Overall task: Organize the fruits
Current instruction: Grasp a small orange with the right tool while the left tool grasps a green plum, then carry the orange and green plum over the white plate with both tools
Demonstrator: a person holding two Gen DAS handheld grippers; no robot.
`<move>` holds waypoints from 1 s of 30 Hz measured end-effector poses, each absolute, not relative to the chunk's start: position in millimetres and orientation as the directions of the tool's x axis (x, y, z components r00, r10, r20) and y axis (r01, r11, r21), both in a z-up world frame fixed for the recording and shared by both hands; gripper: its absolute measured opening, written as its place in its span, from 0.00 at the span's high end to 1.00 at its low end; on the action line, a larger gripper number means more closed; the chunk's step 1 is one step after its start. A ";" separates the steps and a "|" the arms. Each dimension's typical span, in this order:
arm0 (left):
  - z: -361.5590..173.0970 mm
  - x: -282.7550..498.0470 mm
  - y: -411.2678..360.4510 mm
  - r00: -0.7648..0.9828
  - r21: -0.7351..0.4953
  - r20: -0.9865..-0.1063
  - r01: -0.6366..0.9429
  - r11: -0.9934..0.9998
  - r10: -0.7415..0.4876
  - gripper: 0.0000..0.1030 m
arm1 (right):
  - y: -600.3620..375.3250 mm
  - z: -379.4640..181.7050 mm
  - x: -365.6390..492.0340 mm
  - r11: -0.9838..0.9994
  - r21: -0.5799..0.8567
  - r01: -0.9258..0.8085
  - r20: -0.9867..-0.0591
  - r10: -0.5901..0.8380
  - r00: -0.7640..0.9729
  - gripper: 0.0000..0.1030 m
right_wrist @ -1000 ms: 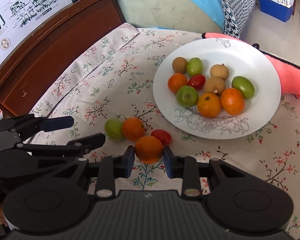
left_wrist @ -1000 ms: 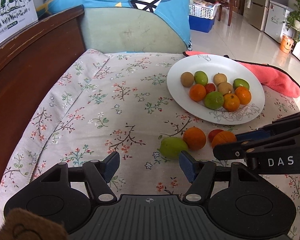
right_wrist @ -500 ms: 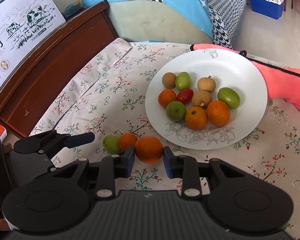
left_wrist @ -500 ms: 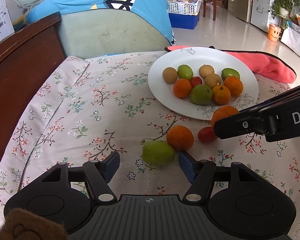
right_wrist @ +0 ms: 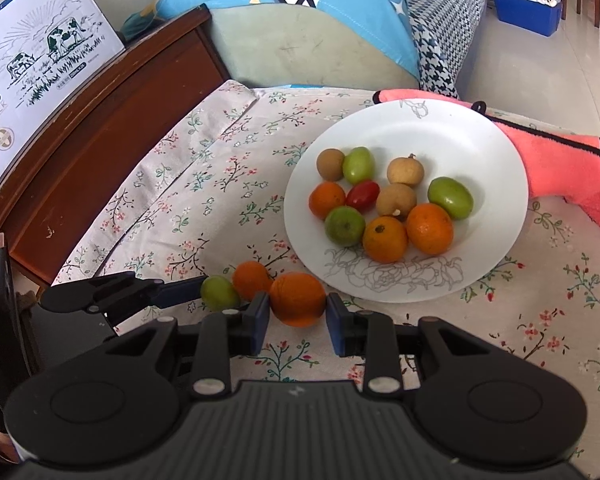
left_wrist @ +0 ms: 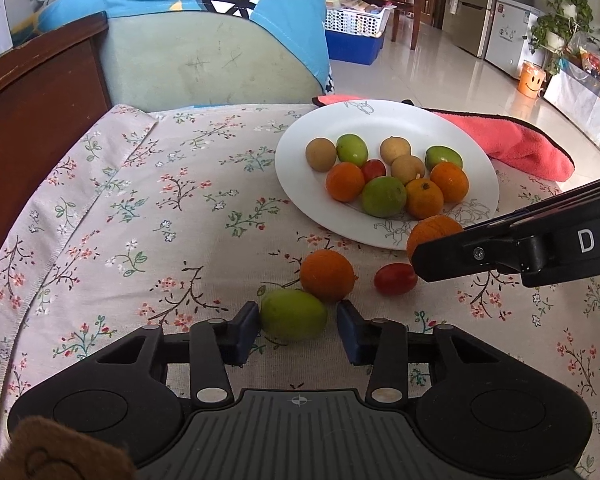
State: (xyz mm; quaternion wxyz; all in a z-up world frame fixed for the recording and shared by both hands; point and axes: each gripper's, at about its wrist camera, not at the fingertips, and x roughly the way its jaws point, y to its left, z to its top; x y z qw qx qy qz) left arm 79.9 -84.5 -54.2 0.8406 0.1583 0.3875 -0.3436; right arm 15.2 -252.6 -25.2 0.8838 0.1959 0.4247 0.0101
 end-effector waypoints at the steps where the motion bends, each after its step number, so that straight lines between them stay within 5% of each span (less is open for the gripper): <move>1: -54.0 80.4 -84.4 0.464 -0.004 -0.760 0.698 0.717 -0.455 0.67 | -252.7 -25.3 15.2 0.923 0.355 0.149 -0.747 0.184 0.639 0.70; 30: 3.7 93.5 -117.6 0.497 -0.157 -0.656 0.646 0.747 -0.568 0.68 | -311.4 4.9 10.3 0.892 0.358 0.275 -0.674 0.042 0.738 0.70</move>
